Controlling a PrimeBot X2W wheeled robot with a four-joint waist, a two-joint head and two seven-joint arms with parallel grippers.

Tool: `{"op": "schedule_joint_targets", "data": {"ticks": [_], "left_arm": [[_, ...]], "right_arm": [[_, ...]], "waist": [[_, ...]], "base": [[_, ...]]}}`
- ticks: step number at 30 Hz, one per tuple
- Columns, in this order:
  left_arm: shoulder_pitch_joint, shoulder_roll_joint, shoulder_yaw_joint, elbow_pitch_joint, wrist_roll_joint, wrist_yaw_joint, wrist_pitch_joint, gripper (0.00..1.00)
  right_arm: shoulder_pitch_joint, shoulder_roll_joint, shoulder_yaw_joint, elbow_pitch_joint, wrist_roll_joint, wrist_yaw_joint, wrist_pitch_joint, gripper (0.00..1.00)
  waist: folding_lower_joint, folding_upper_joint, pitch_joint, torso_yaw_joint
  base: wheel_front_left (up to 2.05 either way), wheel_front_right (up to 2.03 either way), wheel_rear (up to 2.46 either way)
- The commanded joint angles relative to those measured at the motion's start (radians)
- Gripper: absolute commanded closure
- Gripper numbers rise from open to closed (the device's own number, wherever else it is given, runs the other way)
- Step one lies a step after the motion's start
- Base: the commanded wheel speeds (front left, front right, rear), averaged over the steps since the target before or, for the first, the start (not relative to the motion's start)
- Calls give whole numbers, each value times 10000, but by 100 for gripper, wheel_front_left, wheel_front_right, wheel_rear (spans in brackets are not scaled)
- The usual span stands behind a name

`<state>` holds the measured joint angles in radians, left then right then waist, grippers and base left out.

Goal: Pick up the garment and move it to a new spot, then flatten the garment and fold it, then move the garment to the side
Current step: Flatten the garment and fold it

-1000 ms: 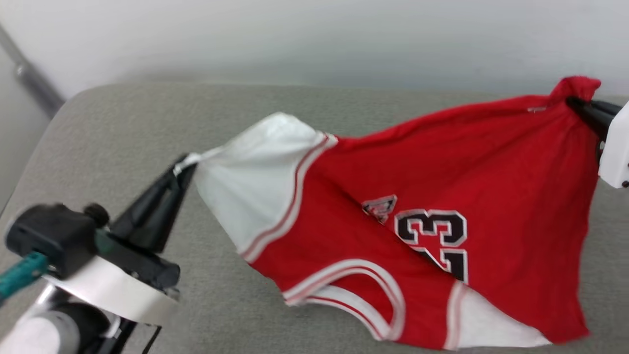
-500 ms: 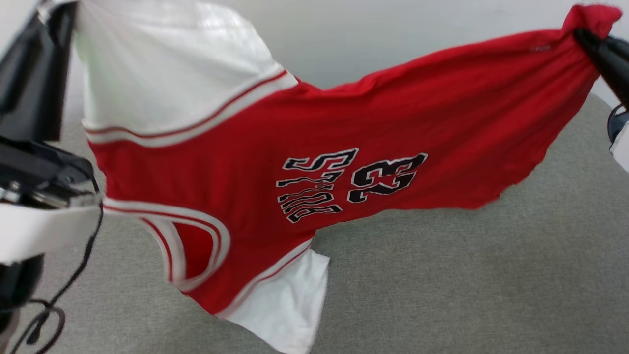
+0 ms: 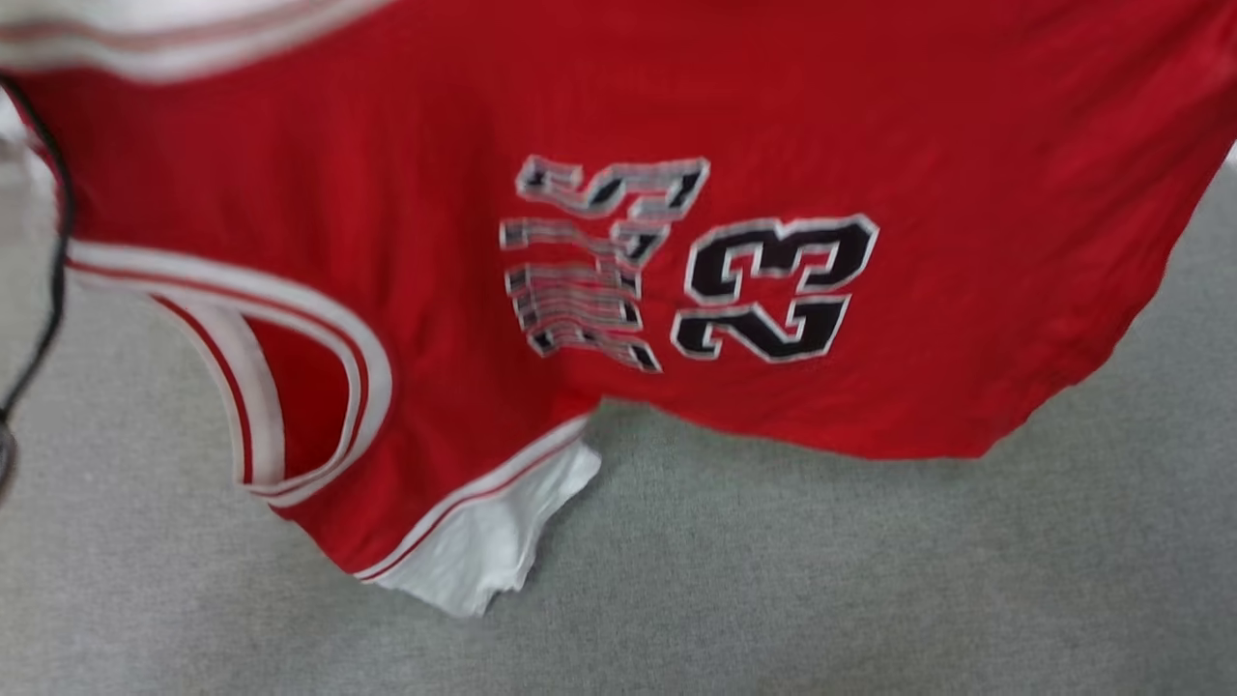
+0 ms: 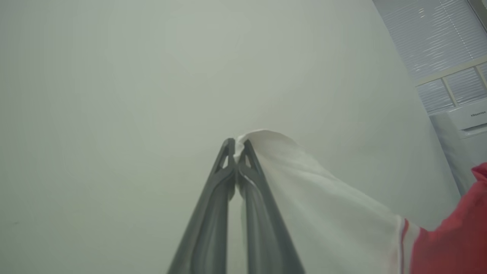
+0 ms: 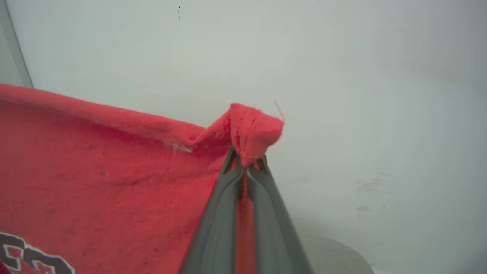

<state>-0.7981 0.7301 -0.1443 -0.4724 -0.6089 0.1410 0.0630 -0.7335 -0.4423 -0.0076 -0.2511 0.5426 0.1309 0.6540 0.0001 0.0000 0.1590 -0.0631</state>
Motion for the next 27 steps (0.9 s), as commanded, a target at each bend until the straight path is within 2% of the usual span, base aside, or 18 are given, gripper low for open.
{"op": "schedule_joint_targets", "data": {"ticks": [1,8,15,23,27], "left_arm": [[-403,-17,8,137,14,-10,53,100],[-3140,-246,-450,1527,197,-513,214,100],[-6547,-1020,-1007,4052,540,-985,30,100],[-10196,-1948,-1164,7676,1290,-1100,-1455,100],[-11217,-2351,-1308,9395,1509,-1328,-2447,100]], "right_arm": [[-282,-4,-76,-22,-76,-4,-62,100],[-1601,-254,-279,445,-453,-5,-606,100],[-3986,-286,-266,1809,-1114,-5,-1551,100],[-7070,59,-81,4578,-2391,-10,-3180,100],[-8044,101,-86,6027,-3051,-11,-4108,100]], "waist": [[-1,0,479,-4],[-1,0,2179,153],[-1,0,3846,464],[-1,0,5165,735],[-1,0,5613,990]], "base": [[0,0,0],[0,0,0],[0,0,0],[0,0,0],[0,0,0]]}}
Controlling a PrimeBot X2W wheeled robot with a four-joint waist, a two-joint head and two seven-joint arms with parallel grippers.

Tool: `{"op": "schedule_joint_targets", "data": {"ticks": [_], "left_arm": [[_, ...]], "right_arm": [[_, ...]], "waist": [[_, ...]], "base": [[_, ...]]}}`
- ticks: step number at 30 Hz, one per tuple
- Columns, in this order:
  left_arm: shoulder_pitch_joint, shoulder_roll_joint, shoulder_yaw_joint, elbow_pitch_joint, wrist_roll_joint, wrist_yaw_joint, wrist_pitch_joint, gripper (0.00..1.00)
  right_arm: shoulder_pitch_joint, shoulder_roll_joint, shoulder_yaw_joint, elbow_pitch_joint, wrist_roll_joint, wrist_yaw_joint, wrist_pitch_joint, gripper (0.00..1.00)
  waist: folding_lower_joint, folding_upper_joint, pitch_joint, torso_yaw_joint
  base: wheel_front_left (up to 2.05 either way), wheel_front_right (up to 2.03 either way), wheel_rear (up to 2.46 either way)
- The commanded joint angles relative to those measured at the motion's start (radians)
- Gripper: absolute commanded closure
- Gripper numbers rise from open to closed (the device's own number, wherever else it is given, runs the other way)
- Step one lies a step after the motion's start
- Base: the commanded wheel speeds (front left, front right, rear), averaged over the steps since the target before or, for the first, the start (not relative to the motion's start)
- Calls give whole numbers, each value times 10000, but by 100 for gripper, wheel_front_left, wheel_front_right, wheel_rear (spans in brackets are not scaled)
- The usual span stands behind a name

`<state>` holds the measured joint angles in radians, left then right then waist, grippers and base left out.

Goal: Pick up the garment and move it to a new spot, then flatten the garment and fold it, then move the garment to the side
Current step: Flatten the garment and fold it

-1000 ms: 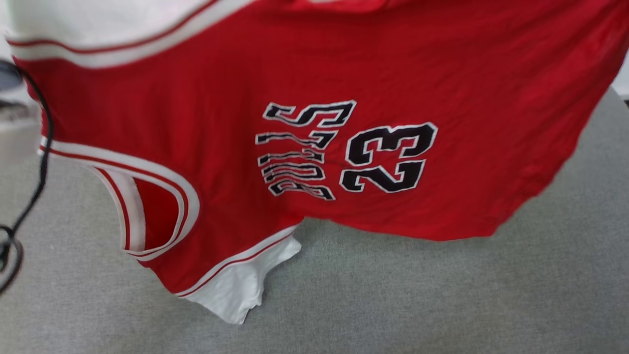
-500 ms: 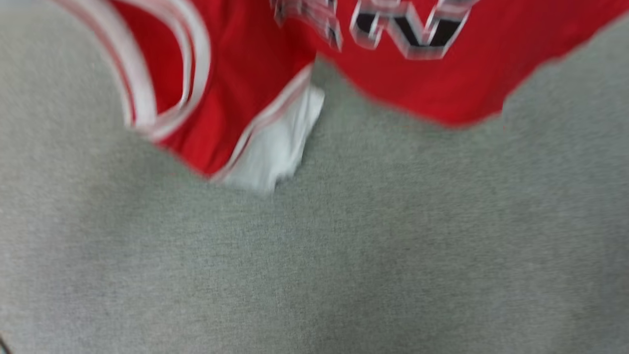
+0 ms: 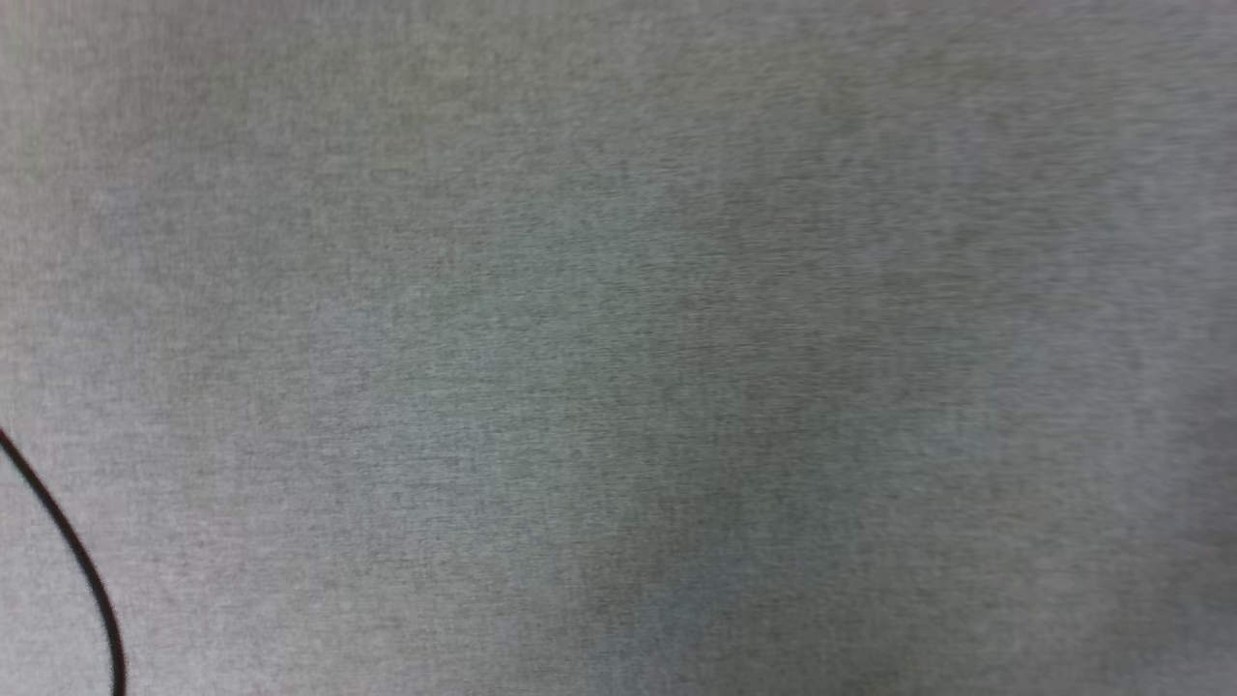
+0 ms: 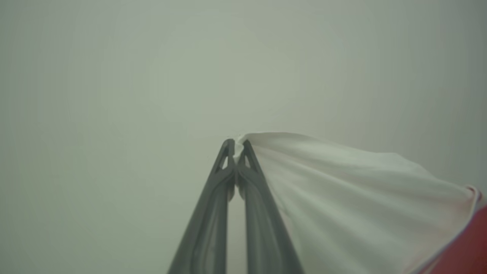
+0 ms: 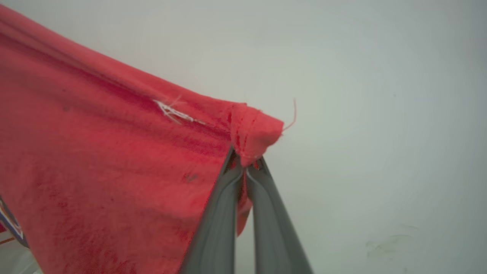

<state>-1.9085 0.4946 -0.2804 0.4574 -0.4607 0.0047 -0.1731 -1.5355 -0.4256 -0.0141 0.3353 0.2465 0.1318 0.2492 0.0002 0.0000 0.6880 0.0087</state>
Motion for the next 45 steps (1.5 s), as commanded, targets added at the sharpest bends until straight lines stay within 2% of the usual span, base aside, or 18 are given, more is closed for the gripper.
{"op": "schedule_joint_targets", "data": {"ticks": [1,4,9,16,21,25,30,35,45], "left_arm": [[-230,-102,55,444,35,13,-268,100],[-109,-411,24,1226,-30,-101,-655,100],[1313,-975,-90,1723,-74,-483,-912,100],[4924,-1784,218,532,390,-819,-929,100],[7683,-2288,530,-347,670,-965,-921,100],[9806,-2431,388,-860,1011,-1098,-920,100],[12416,-2293,388,-1186,980,-1163,-921,100],[14750,-1749,-117,-1446,1468,-1226,-921,100],[17568,-1012,-584,-2150,1372,-1262,-650,100]], "right_arm": [[-184,-83,23,455,-212,-22,-271,100],[-444,-3,101,1284,-443,-22,-867,100],[59,108,646,2292,-676,-19,-1871,100],[1715,303,1555,3132,-492,-18,-2969,100],[3388,391,2329,3267,-22,-16,-3499,100],[4790,324,3051,3331,521,-16,-3710,100],[6474,190,3913,3259,1296,-16,-3734,100],[7915,-185,4524,3076,1954,-16,-3784,100],[10263,-588,4808,2754,3319,-15,-3460,100]], "waist": [[-2,0,394,341],[-2,0,534,509],[-2,0,518,697],[-2,0,-9,864],[-2,0,-827,934],[-2,0,-1686,965],[-2,0,-2821,929],[-2,0,-3770,957],[-2,0,-5210,1043]], "base": [[0,0,0],[0,0,0],[0,0,0],[0,0,0],[0,0,0],[0,0,0],[0,0,0],[0,0,0],[0,0,0]]}}
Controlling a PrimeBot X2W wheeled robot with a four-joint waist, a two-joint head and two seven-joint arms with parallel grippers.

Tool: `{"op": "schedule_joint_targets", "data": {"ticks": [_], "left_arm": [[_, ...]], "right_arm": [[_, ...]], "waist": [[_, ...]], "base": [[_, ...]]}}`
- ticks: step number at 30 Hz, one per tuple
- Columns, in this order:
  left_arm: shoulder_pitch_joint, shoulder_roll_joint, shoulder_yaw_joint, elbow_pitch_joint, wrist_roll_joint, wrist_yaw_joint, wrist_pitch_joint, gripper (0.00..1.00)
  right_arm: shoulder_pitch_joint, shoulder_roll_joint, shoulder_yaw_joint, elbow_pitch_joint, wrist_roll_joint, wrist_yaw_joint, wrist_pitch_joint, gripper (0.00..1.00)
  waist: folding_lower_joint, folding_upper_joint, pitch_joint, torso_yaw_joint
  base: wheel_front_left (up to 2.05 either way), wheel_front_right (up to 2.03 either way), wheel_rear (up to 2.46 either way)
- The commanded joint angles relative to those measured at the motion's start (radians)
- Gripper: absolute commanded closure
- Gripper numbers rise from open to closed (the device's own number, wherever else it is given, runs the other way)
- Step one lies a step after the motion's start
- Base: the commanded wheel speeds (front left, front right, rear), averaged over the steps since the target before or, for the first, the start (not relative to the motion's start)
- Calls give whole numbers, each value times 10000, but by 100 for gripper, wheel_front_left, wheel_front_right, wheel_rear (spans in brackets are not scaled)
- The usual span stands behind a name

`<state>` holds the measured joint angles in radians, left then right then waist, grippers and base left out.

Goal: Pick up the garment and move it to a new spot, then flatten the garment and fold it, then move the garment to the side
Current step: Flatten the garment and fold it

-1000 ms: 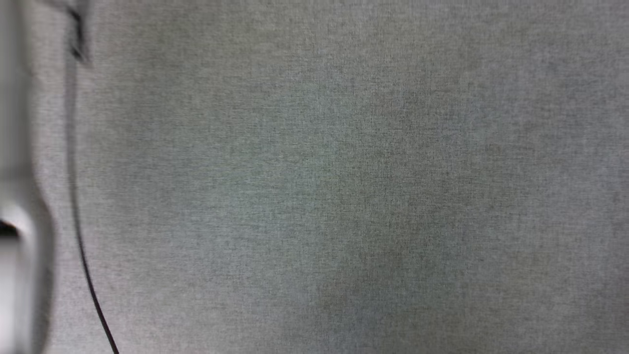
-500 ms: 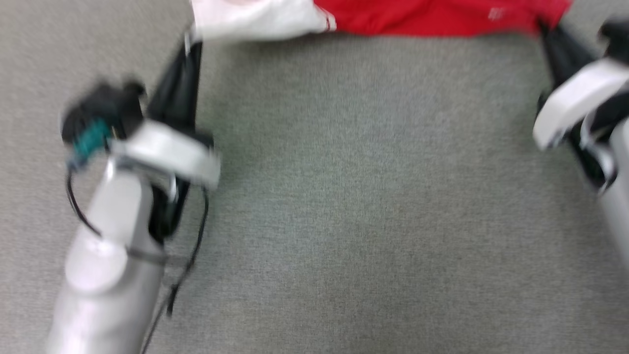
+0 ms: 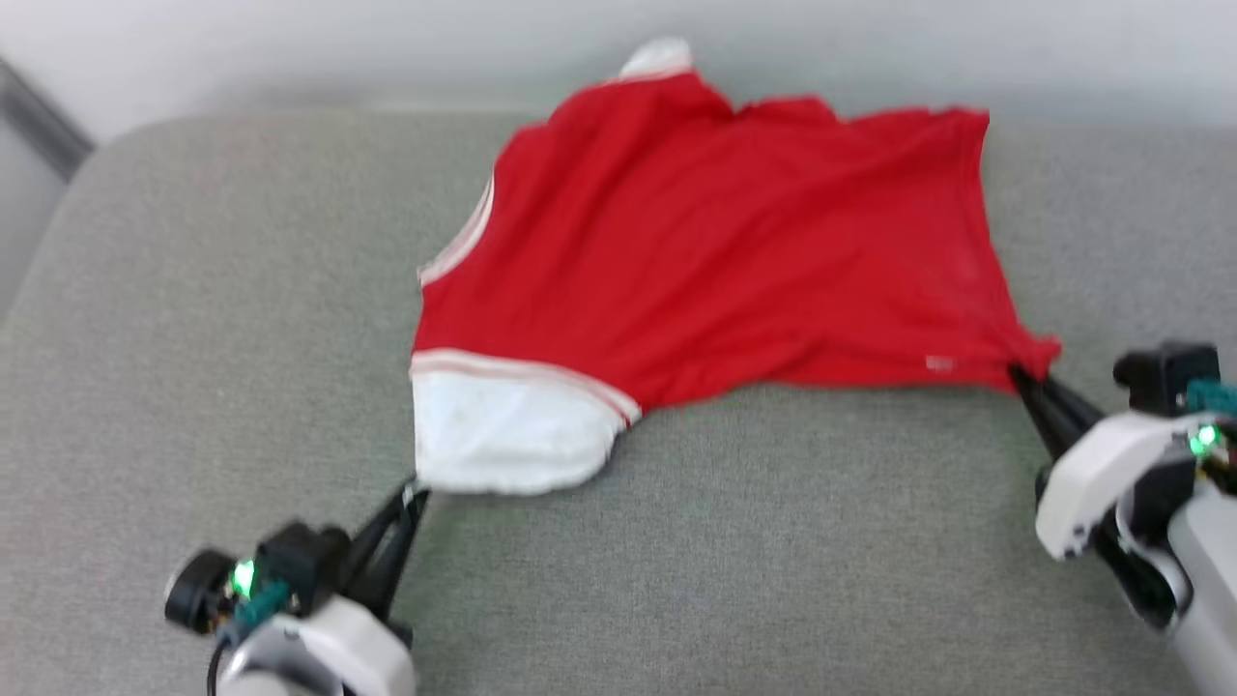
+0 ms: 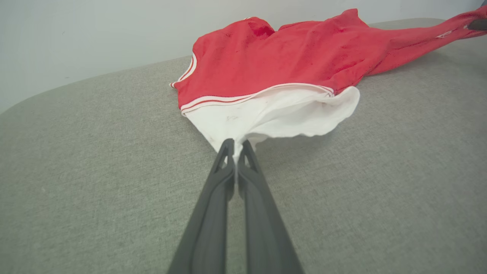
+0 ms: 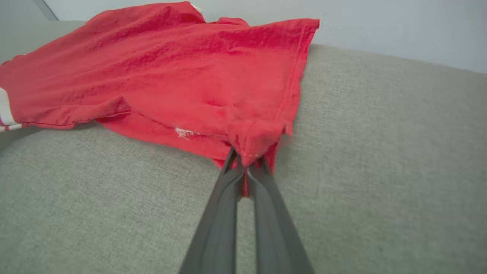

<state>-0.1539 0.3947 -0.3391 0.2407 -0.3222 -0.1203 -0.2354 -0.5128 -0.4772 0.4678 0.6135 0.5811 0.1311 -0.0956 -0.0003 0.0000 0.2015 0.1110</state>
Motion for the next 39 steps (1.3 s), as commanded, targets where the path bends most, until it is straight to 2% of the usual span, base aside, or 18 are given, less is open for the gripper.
{"op": "schedule_joint_targets", "data": {"ticks": [1,13,17,23,29,34,39], "left_arm": [[291,88,-35,-138,-48,-15,74,100],[3303,1074,-175,-2636,-857,137,1440,100],[4082,1330,-120,-3338,-1315,151,1800,100],[4789,1426,-55,-3919,-1658,279,1917,100],[5319,1544,-419,-4269,-1979,148,2082,100],[5269,1559,-578,-4498,-2002,87,1886,100],[4632,1558,-288,-4807,-1794,133,1440,100]], "right_arm": [[283,-117,-28,-86,147,-7,76,100],[3063,-642,-935,-1078,1728,-7,1310,100],[3887,-713,-1390,-1497,1932,-7,1885,100],[5237,-661,-2381,-2230,1989,-7,2941,100],[6559,-505,-3484,-3628,1782,-7,4263,100],[7064,-53,-4384,-4843,1411,-7,4737,100],[6982,375,-4968,-5843,1199,-7,5036,100]], "waist": [[3,0,-486,1],[3,0,-1630,-362],[3,0,-1746,-483],[3,0,-1808,-651],[3,0,-1763,-823],[3,0,-1670,-925],[3,0,-1546,-950]], "base": [[0,0,0],[0,0,0],[0,0,0],[0,0,0],[0,0,0],[0,0,0],[0,0,0]]}}
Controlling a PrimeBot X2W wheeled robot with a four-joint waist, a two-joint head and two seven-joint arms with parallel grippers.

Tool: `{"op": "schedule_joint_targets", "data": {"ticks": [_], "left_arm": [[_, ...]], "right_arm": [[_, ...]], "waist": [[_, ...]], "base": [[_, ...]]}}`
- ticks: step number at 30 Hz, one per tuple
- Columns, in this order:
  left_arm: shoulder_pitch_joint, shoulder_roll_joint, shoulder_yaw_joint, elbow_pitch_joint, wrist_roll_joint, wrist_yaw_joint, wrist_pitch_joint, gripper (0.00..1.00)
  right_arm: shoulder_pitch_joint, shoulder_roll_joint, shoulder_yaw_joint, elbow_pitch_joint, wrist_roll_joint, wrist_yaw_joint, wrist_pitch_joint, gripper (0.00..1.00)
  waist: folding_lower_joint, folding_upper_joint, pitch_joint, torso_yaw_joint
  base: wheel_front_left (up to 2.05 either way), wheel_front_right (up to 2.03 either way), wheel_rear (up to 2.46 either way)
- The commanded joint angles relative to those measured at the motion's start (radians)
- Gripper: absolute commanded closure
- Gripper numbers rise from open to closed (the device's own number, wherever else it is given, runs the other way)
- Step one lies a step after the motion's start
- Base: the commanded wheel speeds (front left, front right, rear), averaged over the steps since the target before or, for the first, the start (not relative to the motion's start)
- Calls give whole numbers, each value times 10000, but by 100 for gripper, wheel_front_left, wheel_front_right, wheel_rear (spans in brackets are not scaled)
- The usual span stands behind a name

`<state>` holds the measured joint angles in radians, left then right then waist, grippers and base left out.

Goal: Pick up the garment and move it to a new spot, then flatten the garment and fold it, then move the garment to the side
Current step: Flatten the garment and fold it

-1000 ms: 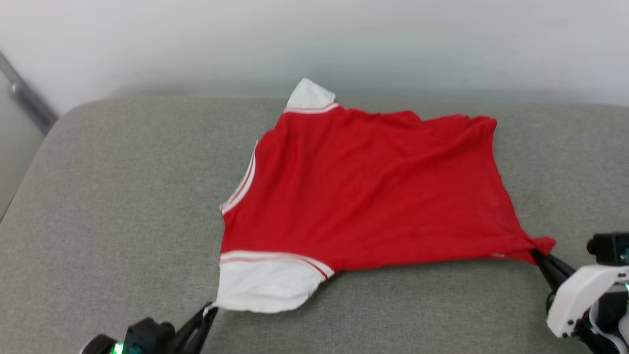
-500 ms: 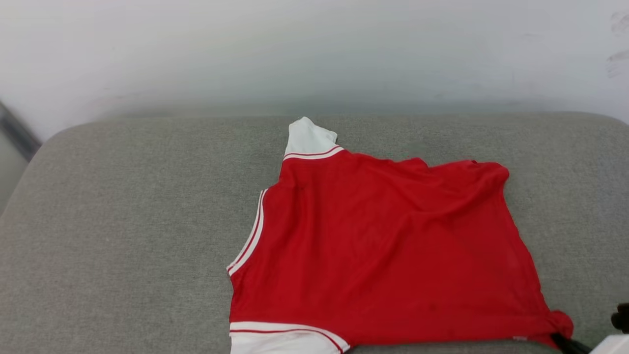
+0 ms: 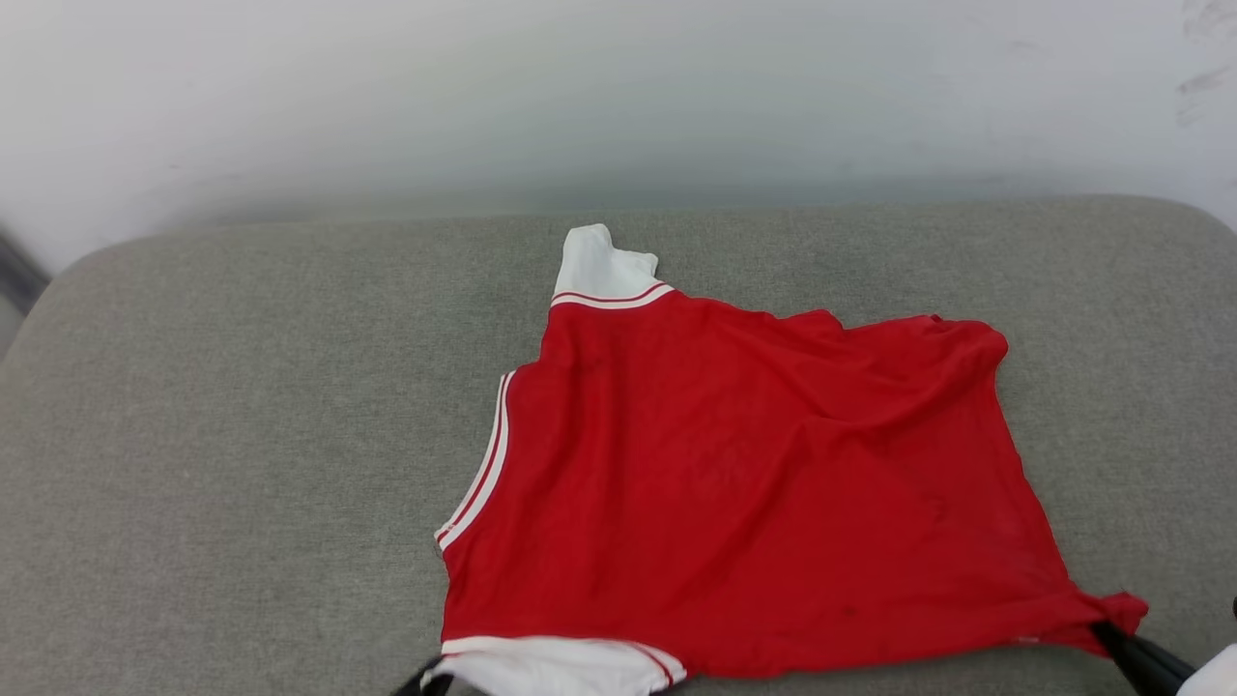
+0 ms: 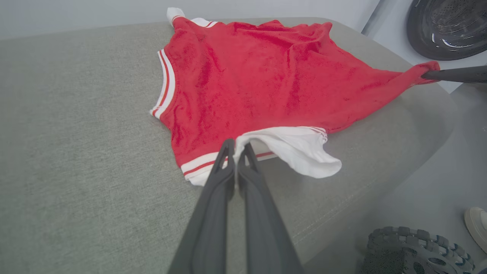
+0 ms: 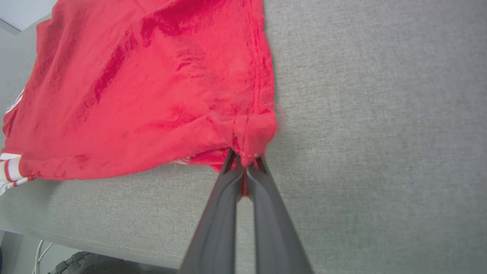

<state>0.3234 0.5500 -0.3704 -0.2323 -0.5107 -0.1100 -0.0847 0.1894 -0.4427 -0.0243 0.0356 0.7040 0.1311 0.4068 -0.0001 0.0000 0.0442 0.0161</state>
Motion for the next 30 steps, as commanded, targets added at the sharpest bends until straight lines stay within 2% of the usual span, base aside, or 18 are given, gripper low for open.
{"op": "schedule_joint_targets", "data": {"ticks": [1,6,11,21,28,29,30], "left_arm": [[-300,-16,114,-163,93,44,-161,100],[-1210,-116,452,-396,-26,43,-365,100],[-2284,-166,541,-61,152,135,-130,100],[-4165,-621,362,1635,413,228,81,100],[-5280,-1124,-192,3353,674,96,-66,100],[-5398,-1188,-252,3614,758,134,-97,90],[-5460,-1277,-301,3870,800,201,-146,56]], "right_arm": [[-111,85,-146,-272,-54,-7,77,100],[-568,158,-481,-931,-247,-7,413,100],[-1398,43,-406,-941,-695,-7,720,100],[-3194,-256,160,336,-1756,-7,990,100],[-3829,-102,514,1360,-1894,-7,755,100],[-3880,-91,586,1484,-1881,-7,711,100],[-3918,-80,647,1601,-1861,-7,659,100]], "waist": [[1,0,80,-6],[1,0,469,-34],[1,0,1107,-40],[1,0,2269,128],[1,0,2593,311],[1,0,2596,324],[1,0,2584,329]], "base": [[0,0,0],[0,0,0],[0,0,0],[0,0,0],[0,0,0],[0,0,0],[0,0,0]]}}
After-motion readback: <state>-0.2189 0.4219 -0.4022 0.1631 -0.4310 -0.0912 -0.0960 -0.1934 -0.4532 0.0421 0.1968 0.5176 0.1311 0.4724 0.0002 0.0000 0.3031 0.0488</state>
